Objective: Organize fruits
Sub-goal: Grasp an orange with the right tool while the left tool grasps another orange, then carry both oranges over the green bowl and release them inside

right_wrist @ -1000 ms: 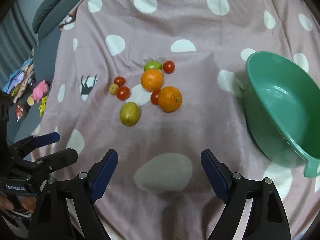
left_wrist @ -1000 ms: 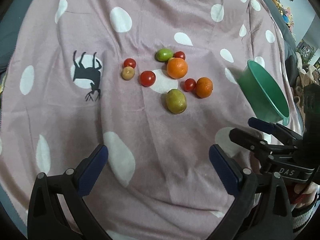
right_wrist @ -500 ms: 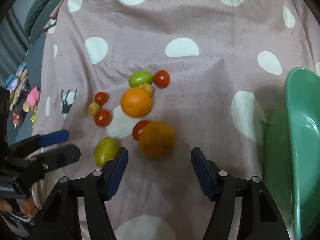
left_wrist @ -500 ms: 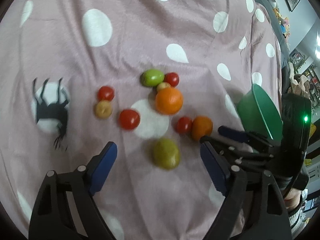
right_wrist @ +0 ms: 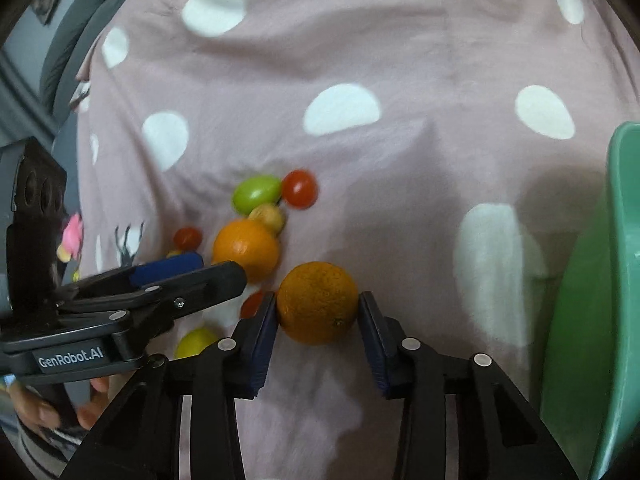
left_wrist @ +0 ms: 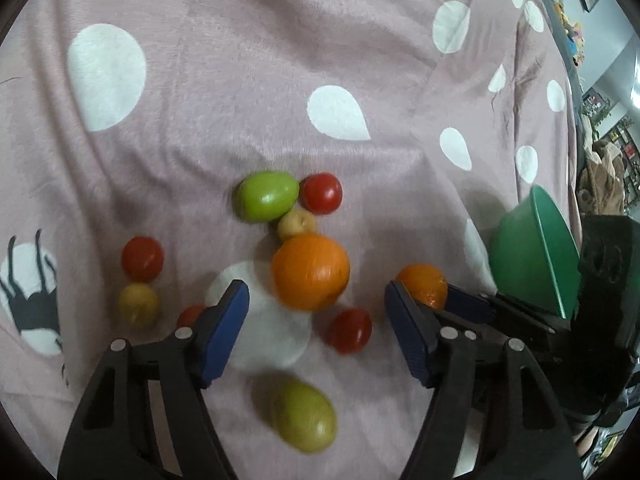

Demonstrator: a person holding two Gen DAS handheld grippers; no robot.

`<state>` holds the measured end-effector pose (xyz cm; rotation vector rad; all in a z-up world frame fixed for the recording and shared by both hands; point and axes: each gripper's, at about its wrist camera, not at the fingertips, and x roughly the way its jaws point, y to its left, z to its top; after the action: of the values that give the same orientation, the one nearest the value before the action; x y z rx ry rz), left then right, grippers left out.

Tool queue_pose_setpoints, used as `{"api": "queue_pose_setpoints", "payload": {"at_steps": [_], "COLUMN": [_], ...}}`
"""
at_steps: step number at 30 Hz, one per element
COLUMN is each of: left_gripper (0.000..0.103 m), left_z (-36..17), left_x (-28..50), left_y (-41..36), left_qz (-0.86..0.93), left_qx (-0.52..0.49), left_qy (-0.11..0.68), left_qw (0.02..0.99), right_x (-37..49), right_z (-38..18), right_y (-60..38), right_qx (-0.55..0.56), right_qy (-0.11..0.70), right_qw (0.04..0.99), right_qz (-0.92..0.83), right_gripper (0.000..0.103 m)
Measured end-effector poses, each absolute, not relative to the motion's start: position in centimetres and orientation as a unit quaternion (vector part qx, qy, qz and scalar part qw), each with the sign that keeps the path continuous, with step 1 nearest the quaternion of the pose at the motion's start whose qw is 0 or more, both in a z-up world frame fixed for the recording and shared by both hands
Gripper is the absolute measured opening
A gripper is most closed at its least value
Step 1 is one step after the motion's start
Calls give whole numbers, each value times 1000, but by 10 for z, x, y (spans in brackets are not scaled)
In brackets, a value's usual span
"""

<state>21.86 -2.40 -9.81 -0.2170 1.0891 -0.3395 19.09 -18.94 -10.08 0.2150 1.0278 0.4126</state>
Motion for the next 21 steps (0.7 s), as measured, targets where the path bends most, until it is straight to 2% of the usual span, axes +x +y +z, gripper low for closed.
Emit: {"api": "queue_pose_setpoints", "payload": {"at_steps": [3,8,21], "left_gripper": [68,46,44], "left_z": [-106,-119,-101], "left_x": [229,240,201], "left_y": [-30,-34,-11], "left_qz": [-155,-138,-130], "left_qx": [-104,-98,-104], "left_qy": [521,532,515], "left_qw": [833,830,841], "right_x": [196,199,180], "right_z": [-99,-103,-95], "right_y": [-179,-173,-177], "right_qx": [54,40,42], "right_qy": [480,479,464], "right_qw": [858,860,868], "right_qz": [175,172,172], "right_gripper": [41,41,41]}}
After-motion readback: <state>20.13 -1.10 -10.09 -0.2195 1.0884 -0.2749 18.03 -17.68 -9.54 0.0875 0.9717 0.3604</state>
